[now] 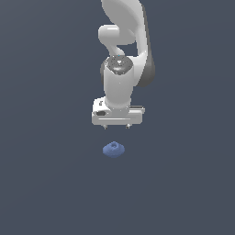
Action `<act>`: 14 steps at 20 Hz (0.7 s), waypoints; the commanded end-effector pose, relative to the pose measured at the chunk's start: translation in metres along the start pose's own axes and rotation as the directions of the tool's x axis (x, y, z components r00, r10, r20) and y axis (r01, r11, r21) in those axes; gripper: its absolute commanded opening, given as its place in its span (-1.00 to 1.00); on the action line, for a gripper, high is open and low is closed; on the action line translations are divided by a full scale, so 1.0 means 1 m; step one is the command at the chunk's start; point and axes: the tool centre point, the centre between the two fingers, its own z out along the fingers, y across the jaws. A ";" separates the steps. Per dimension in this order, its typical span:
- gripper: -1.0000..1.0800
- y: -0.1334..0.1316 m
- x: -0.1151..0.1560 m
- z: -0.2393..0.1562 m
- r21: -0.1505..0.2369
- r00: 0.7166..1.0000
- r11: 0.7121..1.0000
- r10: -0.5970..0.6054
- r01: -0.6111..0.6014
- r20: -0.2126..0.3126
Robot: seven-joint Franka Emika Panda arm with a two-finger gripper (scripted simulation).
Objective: Pick up the object and move it to a goal position.
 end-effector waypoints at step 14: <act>0.92 0.011 -0.006 -0.002 -0.026 1.000 1.000 -0.014 0.014 0.020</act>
